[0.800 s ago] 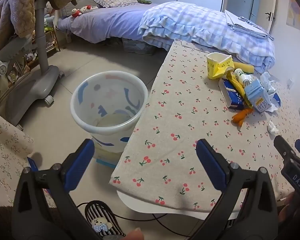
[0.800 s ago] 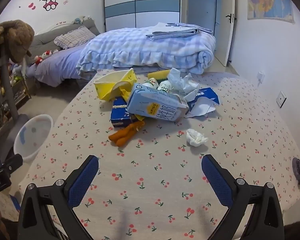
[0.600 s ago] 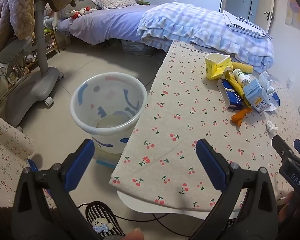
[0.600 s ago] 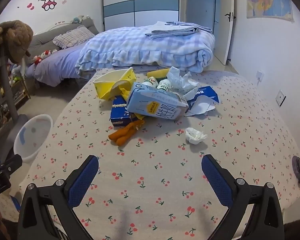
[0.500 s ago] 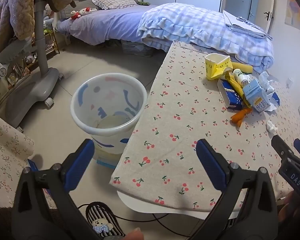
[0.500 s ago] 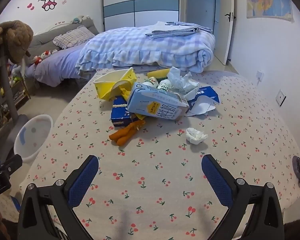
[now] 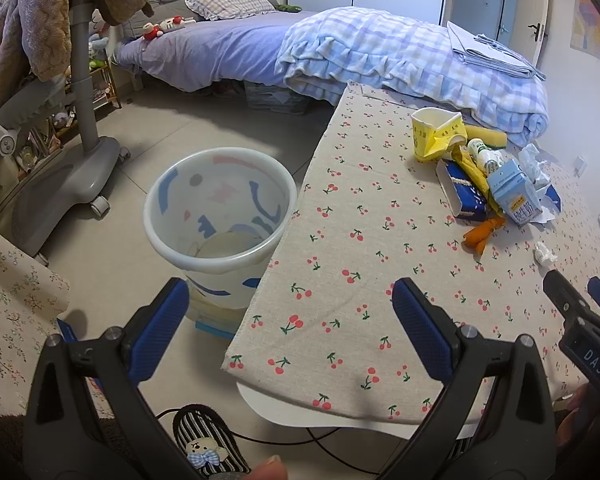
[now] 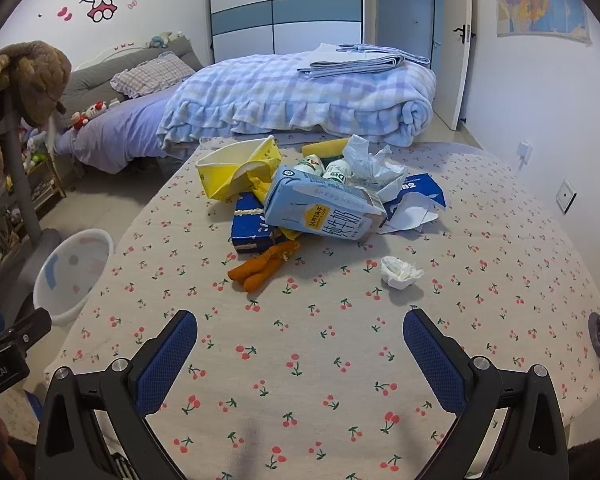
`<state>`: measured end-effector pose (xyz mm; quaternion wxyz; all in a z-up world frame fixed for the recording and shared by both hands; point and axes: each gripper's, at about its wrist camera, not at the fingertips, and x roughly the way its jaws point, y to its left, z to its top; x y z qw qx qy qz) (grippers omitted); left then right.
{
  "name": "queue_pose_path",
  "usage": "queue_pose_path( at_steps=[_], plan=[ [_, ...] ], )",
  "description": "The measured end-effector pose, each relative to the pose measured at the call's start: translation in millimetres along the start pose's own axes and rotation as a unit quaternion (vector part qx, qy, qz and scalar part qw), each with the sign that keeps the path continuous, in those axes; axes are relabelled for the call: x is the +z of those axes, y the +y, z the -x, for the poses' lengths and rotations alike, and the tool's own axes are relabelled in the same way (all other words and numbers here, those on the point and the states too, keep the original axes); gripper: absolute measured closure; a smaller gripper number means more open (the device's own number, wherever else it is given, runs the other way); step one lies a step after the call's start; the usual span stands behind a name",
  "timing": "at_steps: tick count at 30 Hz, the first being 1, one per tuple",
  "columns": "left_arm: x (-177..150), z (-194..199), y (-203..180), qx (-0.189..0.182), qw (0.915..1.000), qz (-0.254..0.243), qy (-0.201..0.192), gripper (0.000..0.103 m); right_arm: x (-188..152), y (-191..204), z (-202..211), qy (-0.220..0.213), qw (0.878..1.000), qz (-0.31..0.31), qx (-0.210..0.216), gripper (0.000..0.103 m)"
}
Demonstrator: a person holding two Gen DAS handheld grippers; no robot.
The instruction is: Collect trash
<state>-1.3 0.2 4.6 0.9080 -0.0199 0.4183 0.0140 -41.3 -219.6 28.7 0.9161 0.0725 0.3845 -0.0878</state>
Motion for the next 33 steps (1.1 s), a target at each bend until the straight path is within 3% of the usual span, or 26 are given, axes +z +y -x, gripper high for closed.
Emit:
queue_pose_path(
  at_steps=[33],
  plan=[
    [-0.9, -0.1, -0.1, 0.002, 1.0000, -0.002, -0.001, 0.002, 2.0, -0.3, 2.3, -0.001, 1.000, -0.006, 0.004, 0.000]
  ],
)
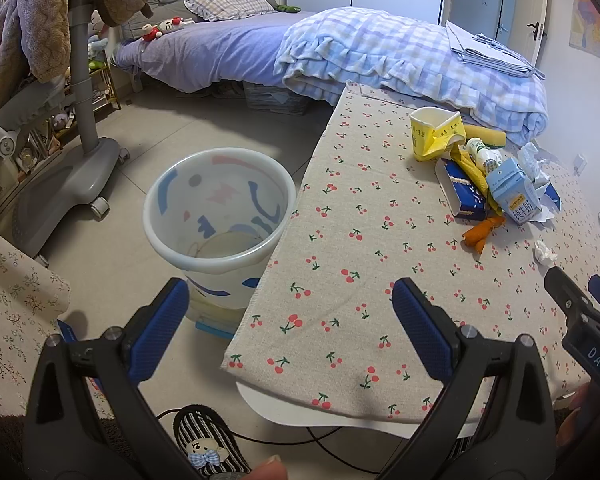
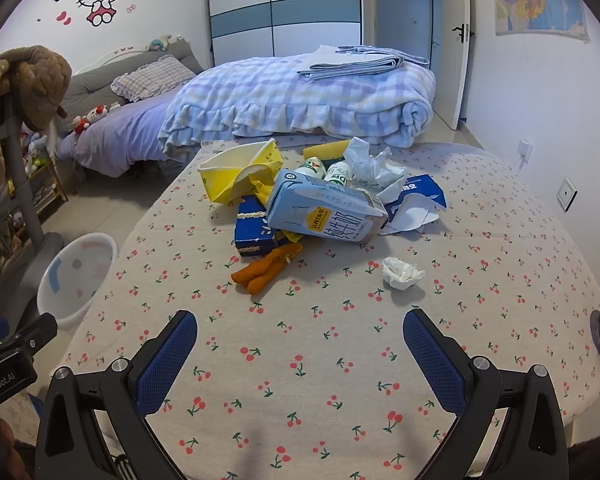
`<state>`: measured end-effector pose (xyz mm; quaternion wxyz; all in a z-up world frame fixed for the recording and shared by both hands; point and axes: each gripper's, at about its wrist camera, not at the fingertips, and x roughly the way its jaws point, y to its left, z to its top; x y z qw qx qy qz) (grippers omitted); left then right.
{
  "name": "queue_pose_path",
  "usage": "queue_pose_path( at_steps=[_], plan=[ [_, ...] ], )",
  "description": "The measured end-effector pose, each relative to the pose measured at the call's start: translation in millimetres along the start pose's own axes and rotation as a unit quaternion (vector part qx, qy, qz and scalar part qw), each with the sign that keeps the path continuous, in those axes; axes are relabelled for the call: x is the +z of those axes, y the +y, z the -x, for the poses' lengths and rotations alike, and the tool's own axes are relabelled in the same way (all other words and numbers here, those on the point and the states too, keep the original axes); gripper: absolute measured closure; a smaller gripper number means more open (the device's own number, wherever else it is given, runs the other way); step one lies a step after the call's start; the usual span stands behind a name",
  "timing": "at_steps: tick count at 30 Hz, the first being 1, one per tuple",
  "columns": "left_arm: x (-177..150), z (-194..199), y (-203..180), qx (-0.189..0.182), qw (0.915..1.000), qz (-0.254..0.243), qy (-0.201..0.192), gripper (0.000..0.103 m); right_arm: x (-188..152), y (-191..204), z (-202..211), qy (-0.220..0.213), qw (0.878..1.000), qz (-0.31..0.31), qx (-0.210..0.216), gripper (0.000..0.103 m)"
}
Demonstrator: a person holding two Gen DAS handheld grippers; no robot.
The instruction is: Collect trash
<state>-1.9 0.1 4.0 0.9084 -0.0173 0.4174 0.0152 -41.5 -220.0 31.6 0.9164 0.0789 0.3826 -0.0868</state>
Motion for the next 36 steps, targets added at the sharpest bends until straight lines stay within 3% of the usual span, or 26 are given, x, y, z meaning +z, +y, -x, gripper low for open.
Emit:
queue_pose_path(
  at_steps=[36],
  plan=[
    [-1.8, 1.5, -1.0, 0.000, 1.0000, -0.003, -0.001, 0.002, -1.9, -1.7, -0.2, 0.002, 1.000, -0.002, 0.000, 0.000]
  ],
)
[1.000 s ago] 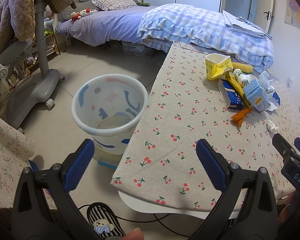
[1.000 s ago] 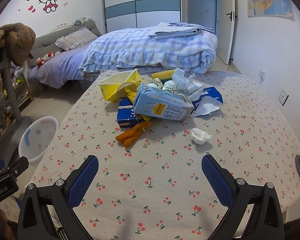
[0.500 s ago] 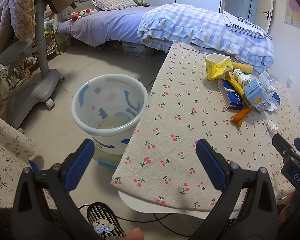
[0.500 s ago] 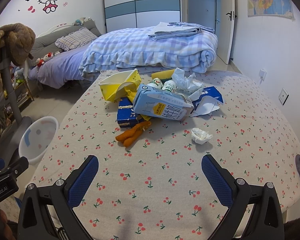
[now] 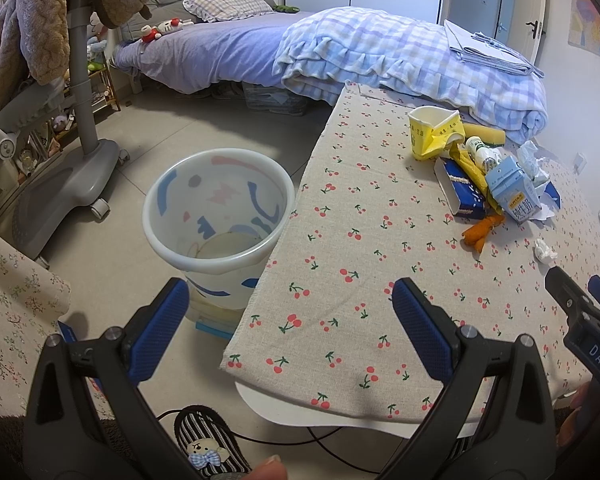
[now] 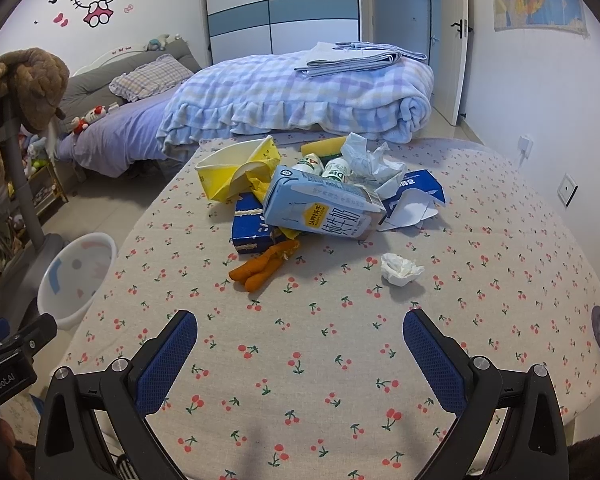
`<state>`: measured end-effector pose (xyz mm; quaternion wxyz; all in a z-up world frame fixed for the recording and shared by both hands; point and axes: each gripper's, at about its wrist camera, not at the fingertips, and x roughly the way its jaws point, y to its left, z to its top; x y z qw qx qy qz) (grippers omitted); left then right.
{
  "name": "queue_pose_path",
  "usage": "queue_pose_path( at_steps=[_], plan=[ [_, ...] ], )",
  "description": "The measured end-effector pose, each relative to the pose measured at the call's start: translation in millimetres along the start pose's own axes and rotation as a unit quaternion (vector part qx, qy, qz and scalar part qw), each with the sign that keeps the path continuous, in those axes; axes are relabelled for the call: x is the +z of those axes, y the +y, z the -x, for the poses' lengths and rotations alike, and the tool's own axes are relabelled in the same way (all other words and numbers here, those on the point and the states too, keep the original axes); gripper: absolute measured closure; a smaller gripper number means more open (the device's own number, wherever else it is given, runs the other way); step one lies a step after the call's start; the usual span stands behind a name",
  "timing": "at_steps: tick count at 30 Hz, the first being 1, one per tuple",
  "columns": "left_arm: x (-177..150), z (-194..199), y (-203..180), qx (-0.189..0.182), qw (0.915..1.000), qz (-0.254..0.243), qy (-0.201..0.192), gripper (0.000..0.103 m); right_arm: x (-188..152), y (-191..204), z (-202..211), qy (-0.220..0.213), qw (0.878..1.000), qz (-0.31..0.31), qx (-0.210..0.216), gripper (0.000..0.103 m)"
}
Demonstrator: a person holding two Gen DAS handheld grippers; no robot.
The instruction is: Collect trash
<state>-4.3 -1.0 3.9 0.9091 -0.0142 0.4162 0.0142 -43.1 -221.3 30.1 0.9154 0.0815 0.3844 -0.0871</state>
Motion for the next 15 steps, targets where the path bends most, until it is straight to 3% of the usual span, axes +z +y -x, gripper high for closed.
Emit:
queue_pose_path(
  at_steps=[8, 15],
  plan=[
    [3.9, -2.3, -10.2, -0.008, 0.9998, -0.017, 0.009, 0.002, -0.1, -5.5, 1.9, 0.015, 1.000, -0.019, 0.010, 0.000],
    [25.6, -6.3, -25.2, -0.023, 0.9987, -0.042, 0.019, 0.002, 30.1, -30.3, 4.6, 0.043, 0.998, -0.041, -0.005, 0.000]
  ],
)
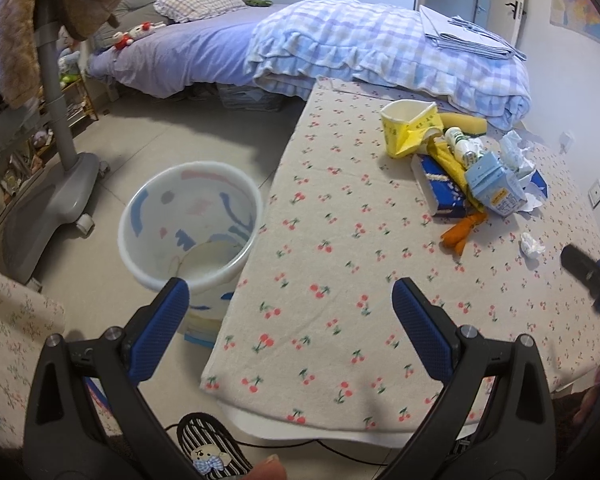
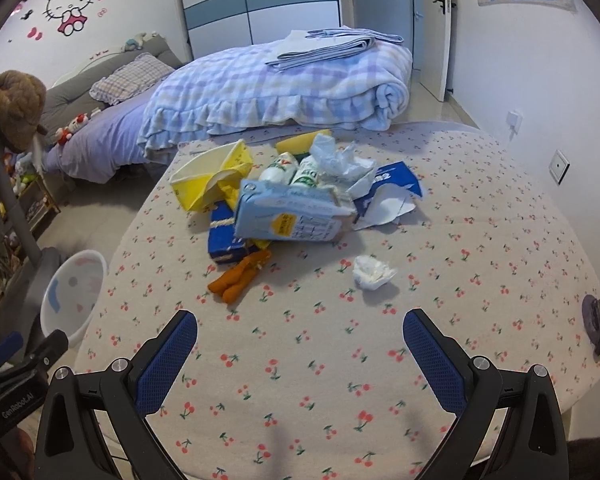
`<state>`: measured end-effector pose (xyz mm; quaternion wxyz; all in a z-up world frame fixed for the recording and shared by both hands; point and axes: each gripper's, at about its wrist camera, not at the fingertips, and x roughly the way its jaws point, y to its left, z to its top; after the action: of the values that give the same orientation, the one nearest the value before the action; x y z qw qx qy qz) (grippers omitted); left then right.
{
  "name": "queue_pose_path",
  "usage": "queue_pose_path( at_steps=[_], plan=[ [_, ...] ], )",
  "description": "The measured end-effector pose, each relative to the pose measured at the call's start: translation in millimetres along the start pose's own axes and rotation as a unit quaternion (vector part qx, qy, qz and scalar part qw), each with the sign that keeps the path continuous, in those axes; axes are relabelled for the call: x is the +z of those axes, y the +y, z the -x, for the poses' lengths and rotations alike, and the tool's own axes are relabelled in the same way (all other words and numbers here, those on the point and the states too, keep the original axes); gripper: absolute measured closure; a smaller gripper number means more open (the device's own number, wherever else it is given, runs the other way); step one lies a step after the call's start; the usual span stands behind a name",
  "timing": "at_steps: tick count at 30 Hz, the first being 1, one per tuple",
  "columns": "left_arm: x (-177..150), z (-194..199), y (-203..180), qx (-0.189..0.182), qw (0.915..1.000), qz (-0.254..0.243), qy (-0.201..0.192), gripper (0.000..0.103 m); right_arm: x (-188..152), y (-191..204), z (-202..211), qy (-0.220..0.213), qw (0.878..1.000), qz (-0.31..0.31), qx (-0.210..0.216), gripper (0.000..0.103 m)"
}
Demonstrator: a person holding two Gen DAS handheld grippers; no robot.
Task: Collect trash
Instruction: 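Reach the left gripper to the yellow paper cup and grasp it while the right gripper grasps crumpled tissue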
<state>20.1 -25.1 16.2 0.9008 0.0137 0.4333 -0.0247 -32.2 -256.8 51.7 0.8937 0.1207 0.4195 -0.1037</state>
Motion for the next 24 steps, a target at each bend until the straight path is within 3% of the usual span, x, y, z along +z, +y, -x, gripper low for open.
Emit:
queue_pose_path(
  at_steps=[6, 11, 17, 24],
  plan=[
    [30.0, -11.3, -12.3, -0.007, 0.9997, -0.016, 0.017, 0.002, 46.6, -27.1, -3.6, 0.008, 1.000, 0.014, -0.015, 0.000],
    [53.1, -18.9, -26.4, -0.034, 0.9988, -0.019, 0.028, 0.002, 75.4, -56.4, -28.0, 0.036, 0.999, 0.015, -0.022, 0.000],
    [79.2, -39.5, -46.6, -0.065, 0.9966, -0.035, 0.036, 0.002, 99.2, -94.8, -70.9, 0.077, 0.996, -0.035, -0.010, 0.000],
    [103.3, -87.5, -57.2, -0.107, 0.9925, -0.004, 0.060, 0.002, 114.5, -122.8, -120.3, 0.110, 0.989, -0.102, 0.009, 0.000]
  ],
)
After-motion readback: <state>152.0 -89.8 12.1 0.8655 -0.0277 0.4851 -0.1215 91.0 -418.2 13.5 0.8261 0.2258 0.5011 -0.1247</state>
